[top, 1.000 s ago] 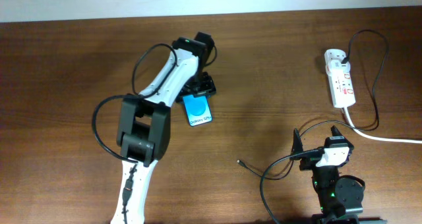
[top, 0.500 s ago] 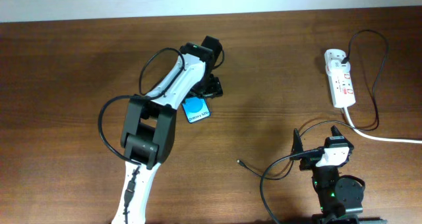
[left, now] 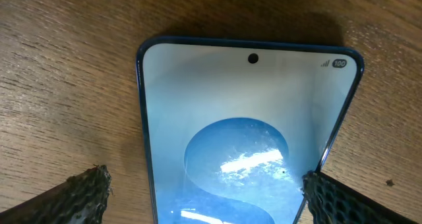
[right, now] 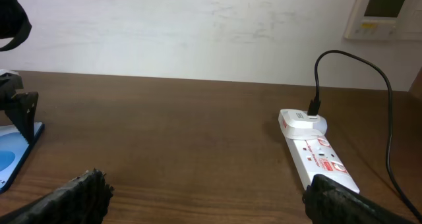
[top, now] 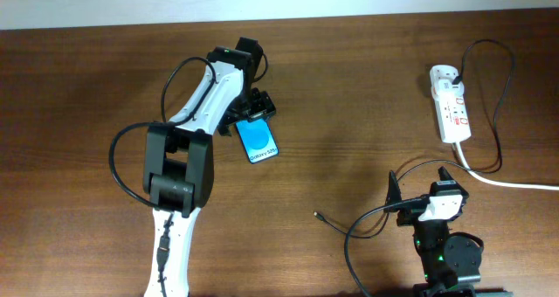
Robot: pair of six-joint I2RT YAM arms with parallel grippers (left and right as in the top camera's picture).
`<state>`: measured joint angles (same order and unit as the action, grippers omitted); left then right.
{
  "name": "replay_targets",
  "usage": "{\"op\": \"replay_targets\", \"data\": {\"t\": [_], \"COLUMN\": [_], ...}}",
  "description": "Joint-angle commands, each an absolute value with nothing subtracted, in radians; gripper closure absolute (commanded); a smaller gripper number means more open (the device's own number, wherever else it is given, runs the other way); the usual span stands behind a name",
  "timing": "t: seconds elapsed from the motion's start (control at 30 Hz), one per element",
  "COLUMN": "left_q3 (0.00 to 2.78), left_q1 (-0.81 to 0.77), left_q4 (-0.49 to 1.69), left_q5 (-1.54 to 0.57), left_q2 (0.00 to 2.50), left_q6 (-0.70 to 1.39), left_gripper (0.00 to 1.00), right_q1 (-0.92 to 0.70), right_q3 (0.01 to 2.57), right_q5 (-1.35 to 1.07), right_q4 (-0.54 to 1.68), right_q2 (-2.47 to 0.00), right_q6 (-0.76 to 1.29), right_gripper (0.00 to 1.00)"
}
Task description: Plug charger to phone and switch on socket
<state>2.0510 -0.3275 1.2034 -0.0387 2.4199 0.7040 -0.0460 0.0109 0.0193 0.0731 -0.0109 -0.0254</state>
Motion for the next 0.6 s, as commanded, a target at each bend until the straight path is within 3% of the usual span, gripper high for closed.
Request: {"op": "replay_targets", "data": {"t": [0.0,0.47,0.57], "left_q3": [2.03,2.016,2.034], "left_q1": [-0.344,-0.362,-0.367], "left_q4": [1.197,1.2,1.226], "left_q5": [-0.057,-0.139,-0.138], "left_q2": [2.424,2.422,2.422], "left_q6": [0.633,0.598,0.766], "left_gripper": [0.01,0.01,0.01], "right_q1": [-0.052,-0.052,-0.052], "right_q3": [0.006,0.006,0.006], "right_q5": [0.031,0.031,0.031], "right_q4": [0.079,0.079,0.079], "right_q2": [-0.004,-0.004,-0.004], "right_q6": [-0.019,-0.019,-0.019], "right_gripper": [0.02,0.02,0.01]}}
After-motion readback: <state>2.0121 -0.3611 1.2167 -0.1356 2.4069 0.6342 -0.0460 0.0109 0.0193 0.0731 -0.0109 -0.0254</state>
